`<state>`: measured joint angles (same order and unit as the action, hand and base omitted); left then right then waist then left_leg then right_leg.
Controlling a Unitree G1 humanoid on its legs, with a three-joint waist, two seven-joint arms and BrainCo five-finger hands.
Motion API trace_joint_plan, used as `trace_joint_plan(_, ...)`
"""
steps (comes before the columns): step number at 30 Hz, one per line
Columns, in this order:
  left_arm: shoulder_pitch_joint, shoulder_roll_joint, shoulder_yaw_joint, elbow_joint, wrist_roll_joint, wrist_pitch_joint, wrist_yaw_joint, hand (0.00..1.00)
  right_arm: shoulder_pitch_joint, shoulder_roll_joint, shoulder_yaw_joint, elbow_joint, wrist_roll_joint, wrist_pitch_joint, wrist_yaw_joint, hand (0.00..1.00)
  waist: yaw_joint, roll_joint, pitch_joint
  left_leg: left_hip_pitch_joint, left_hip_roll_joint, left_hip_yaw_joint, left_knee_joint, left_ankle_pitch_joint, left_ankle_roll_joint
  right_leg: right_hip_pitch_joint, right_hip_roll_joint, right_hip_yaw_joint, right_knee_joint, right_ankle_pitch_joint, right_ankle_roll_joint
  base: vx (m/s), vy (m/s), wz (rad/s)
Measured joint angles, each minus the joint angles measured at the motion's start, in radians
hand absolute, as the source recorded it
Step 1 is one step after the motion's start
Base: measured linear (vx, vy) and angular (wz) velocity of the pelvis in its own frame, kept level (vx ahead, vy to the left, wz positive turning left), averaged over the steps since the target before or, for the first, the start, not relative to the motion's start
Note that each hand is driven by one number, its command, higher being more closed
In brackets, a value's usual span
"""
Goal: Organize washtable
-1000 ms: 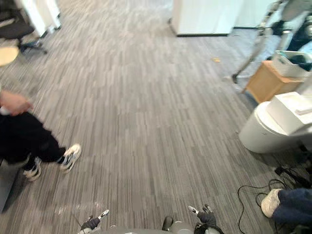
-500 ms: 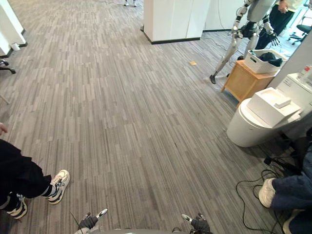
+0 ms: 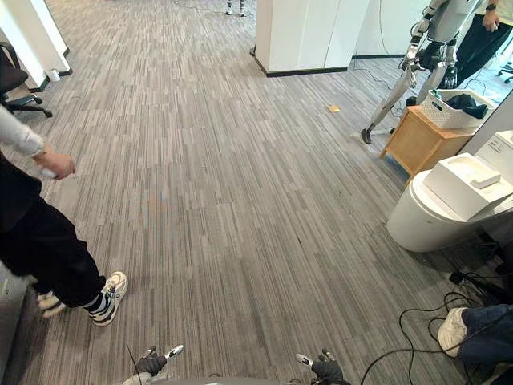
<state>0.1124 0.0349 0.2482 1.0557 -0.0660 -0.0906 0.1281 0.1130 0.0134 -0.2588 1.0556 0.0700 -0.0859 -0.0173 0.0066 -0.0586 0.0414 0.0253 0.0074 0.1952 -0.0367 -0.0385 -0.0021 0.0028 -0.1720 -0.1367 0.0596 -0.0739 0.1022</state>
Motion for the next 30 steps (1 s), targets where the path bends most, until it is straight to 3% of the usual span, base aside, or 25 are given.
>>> trace_joint_plan(2,0.001,-0.007,0.07,-0.036,0.0,0.0,-0.007,0.0,-0.007,0.0,0.001,-0.011,-0.001,-0.001,0.001,0.0,0.008,-0.003,0.021,-0.119,0.065,-0.006,0.275,-0.117,-0.019,-0.005,0.04,0.014,0.05,-0.045,-0.068,0.01,-0.09,0.21)
trace_joint_plan(3,0.005,-0.012,0.118,-0.066,-0.001,0.0,-0.014,0.0,-0.005,-0.003,0.005,-0.032,0.0,-0.002,0.001,0.0,0.012,0.019,0.048,-0.213,0.124,0.001,0.508,-0.181,-0.024,0.002,0.065,0.006,0.076,-0.061,-0.053,-0.03,-0.049,0.19)
trace_joint_plan(4,0.005,-0.01,0.132,-0.076,-0.002,0.001,-0.015,0.0,-0.008,-0.002,0.004,-0.039,0.002,-0.003,0.0,0.0,0.007,0.025,0.065,-0.26,0.152,0.001,0.632,-0.187,-0.024,0.017,0.079,-0.005,0.088,-0.069,-0.042,-0.04,-0.03,0.24)
trace_joint_plan(5,0.012,-0.01,0.155,-0.09,-0.004,0.002,-0.013,0.0,-0.005,-0.002,0.013,-0.05,0.001,-0.003,-0.002,0.0,0.013,0.03,0.082,-0.319,0.203,-0.002,0.795,-0.158,-0.064,0.047,0.097,-0.012,0.104,-0.092,-0.047,0.04,-0.037,0.16)
trace_joint_plan(6,0.025,-0.007,0.163,-0.104,-0.006,0.002,-0.012,0.0,-0.005,-0.001,0.037,-0.05,-0.001,-0.002,-0.003,0.0,0.029,0.007,0.088,-0.369,0.224,-0.003,0.899,-0.118,-0.091,0.069,0.096,-0.005,0.104,-0.107,-0.053,0.08,-0.039,0.03)
trace_joint_plan(9,0.043,-0.005,0.144,-0.098,-0.007,0.006,-0.015,0.0,-0.018,-0.022,0.043,-0.048,-0.005,0.006,-0.001,0.0,0.047,0.012,0.086,-0.421,0.186,0.0,0.812,-0.152,-0.053,0.08,0.066,0.006,0.094,-0.121,-0.044,0.16,0.049,-0.08)
trace_joint_plan(11,0.07,-0.023,0.124,-0.092,-0.018,0.006,-0.015,0.0,-0.045,-0.049,0.044,-0.037,-0.03,0.006,0.0,0.0,0.067,0.039,0.101,-0.47,0.142,-0.002,0.531,-0.135,-0.068,0.064,0.026,0.05,0.076,-0.143,-0.009,0.27,0.29,-0.44)
trace_joint_plan(12,0.076,-0.023,0.119,-0.087,-0.022,0.006,-0.014,0.0,-0.045,-0.052,0.046,-0.032,-0.033,0.006,0.0,0.0,0.067,0.043,0.101,-0.471,0.144,0.006,0.497,-0.102,-0.058,0.067,0.02,0.06,0.064,-0.148,-0.002,0.33,0.387,-0.37)
trace_joint_plan(13,0.089,-0.016,0.103,-0.07,-0.034,0.005,-0.015,0.0,-0.047,-0.054,0.052,-0.013,-0.034,0.006,0.0,0.0,0.074,0.041,0.092,-0.475,0.115,0.034,0.534,-0.105,-0.01,0.088,-0.007,0.09,0.035,-0.171,0.009,0.4,0.328,-0.09)
trace_joint_plan(15,0.093,-0.008,0.094,-0.063,-0.041,-0.005,-0.016,0.0,-0.035,-0.052,0.062,0.001,-0.035,0.006,0.003,0.0,0.06,0.027,0.082,-0.507,0.088,0.049,0.609,-0.192,0.06,0.065,-0.016,0.132,0.163,-0.205,0.03,0.5,0.288,0.1)
trace_joint_plan(16,0.09,0.0,0.095,-0.062,-0.042,-0.006,-0.018,0.0,-0.028,-0.048,0.054,0.003,-0.036,0.004,0.007,0.0,0.063,0.012,0.082,-0.507,0.057,0.058,0.656,-0.248,0.096,0.017,-0.047,0.142,0.331,-0.244,0.088,0.55,0.297,0.27)
trace_joint_plan(18,0.085,0.02,0.086,-0.038,-0.041,-0.004,-0.017,0.0,-0.027,-0.032,0.004,0.003,-0.038,0.0,0.019,0.0,0.055,-0.006,0.079,-0.448,0.004,0.062,0.67,-0.301,0.121,-0.061,-0.08,0.198,0.602,-0.189,0.128,0.53,0.304,0.32)
trace_joint_plan(20,0.093,0.042,0.052,-0.029,-0.031,0.0,-0.016,0.0,-0.024,-0.026,-0.008,0.002,-0.044,-0.003,0.024,0.0,0.036,-0.022,0.079,-0.312,-0.045,0.063,0.619,-0.346,0.138,-0.128,-0.082,0.251,0.884,-0.002,0.159,0.57,0.232,0.31)
trace_joint_plan(21,0.094,0.052,0.031,-0.029,-0.011,0.002,-0.013,0.0,-0.021,-0.023,-0.016,-0.003,-0.044,-0.008,0.027,0.0,0.03,-0.019,0.084,-0.213,-0.068,0.047,0.561,-0.367,0.15,-0.168,-0.081,0.207,1.024,-0.01,0.117,0.51,0.167,0.14)
trace_joint_plan(22,0.095,0.054,0.025,-0.029,0.0,0.007,-0.013,0.0,-0.019,-0.023,-0.022,-0.007,-0.043,-0.009,0.032,0.0,0.029,-0.017,0.083,-0.162,-0.073,0.041,0.528,-0.369,0.151,-0.188,-0.078,0.177,1.069,-0.033,0.077,0.52,0.147,0.02)
trace_joint_plan(23,0.095,0.055,0.018,-0.028,0.005,0.016,-0.013,0.0,-0.013,-0.025,-0.029,-0.023,-0.043,-0.018,0.042,0.0,0.018,-0.011,0.081,-0.073,-0.081,0.017,0.448,-0.368,0.152,-0.234,-0.062,0.095,1.115,-0.088,-0.008,0.51,0.131,0.08)
trace_joint_plan(25,0.08,0.054,0.017,-0.025,0.02,0.019,-0.014,0.0,-0.009,-0.024,-0.061,-0.051,-0.042,-0.022,0.041,0.0,-0.011,0.002,0.08,0.033,-0.077,-0.021,0.352,-0.364,0.144,-0.326,-0.017,-0.012,1.064,-0.159,-0.042,0.54,0.112,0.24)
trace_joint_plan(27,0.055,0.044,0.022,-0.026,0.025,0.021,-0.015,0.0,0.034,-0.024,-0.097,-0.092,-0.042,-0.017,0.037,0.0,-0.025,0.012,0.082,0.141,-0.071,-0.059,0.276,-0.362,0.122,-0.452,0.036,-0.071,0.837,-0.181,-0.059,0.6,0.09,0.44)
trace_joint_plan(28,0.05,0.038,0.023,-0.026,0.032,0.021,-0.015,0.0,0.046,-0.031,-0.097,-0.092,-0.041,-0.013,0.035,0.0,-0.028,0.02,0.087,0.173,-0.061,-0.059,0.26,-0.364,0.117,-0.469,0.049,-0.087,0.736,-0.172,-0.066,0.66,0.065,0.54)
trace_joint_plan(29,0.049,0.021,0.021,-0.027,0.041,0.02,-0.015,0.0,0.077,-0.032,-0.096,-0.094,-0.04,-0.006,0.03,0.0,-0.035,0.047,0.088,0.232,-0.04,-0.061,0.223,-0.37,0.1,-0.478,0.083,-0.111,0.485,-0.107,-0.06,0.89,0.049,0.62)
trace_joint_plan(30,0.049,0.016,0.021,-0.027,0.042,0.017,-0.017,0.0,0.095,-0.03,-0.095,-0.097,-0.04,0.008,0.021,0.0,-0.048,0.051,0.088,0.287,-0.038,-0.087,0.204,-0.374,0.078,-0.487,0.106,-0.106,0.276,-0.038,-0.057,0.93,0.036,0.62)
